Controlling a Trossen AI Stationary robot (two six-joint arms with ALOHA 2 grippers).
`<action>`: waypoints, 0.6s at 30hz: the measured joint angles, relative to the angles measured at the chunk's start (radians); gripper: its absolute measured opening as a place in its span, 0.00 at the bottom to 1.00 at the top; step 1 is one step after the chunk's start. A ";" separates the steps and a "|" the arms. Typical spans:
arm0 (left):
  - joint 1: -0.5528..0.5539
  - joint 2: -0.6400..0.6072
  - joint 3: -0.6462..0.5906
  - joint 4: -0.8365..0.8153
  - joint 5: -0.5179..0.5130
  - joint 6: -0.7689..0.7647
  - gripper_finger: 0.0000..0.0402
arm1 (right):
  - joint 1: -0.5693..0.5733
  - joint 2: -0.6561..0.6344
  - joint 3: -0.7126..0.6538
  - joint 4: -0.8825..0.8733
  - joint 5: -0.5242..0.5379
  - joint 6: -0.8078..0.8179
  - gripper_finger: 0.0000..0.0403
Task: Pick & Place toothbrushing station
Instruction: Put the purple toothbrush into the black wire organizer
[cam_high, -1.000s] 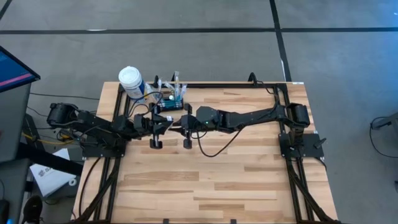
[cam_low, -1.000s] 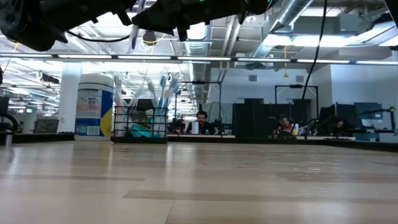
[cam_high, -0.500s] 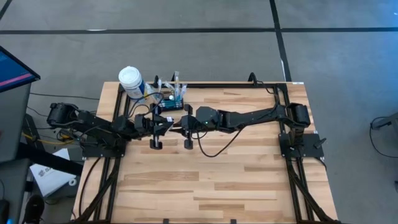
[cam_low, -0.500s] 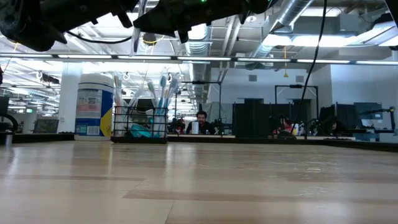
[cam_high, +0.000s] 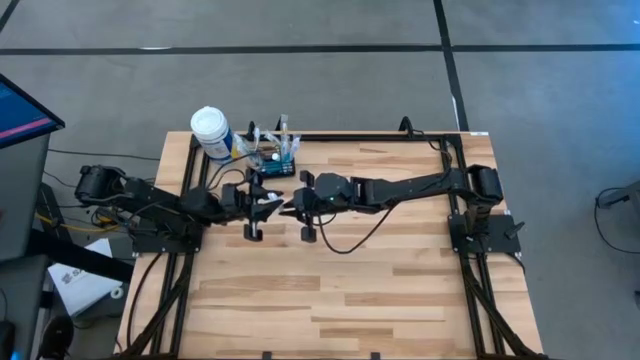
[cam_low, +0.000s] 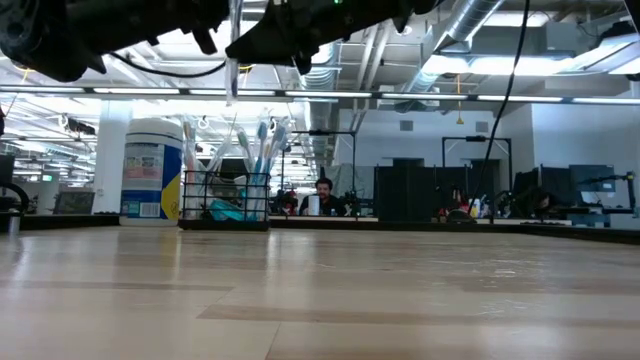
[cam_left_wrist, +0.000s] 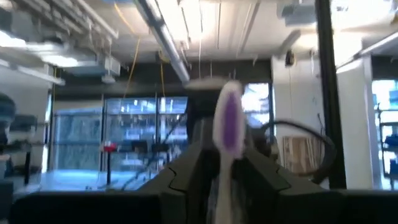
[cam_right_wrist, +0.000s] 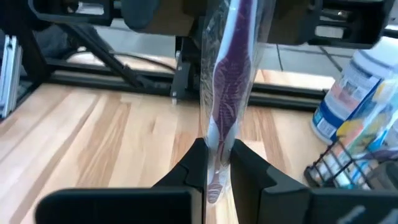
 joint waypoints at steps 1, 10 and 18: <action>0.000 0.000 0.000 -0.021 -0.001 -0.003 0.21 | 0.000 -0.003 -0.001 -0.012 0.000 0.000 0.08; 0.000 -0.118 0.000 -0.199 0.000 -0.034 0.22 | 0.000 -0.012 0.000 -0.054 0.003 0.007 0.08; 0.000 -0.280 0.000 -0.445 0.000 -0.087 0.22 | 0.000 -0.012 0.000 -0.068 0.003 0.013 0.08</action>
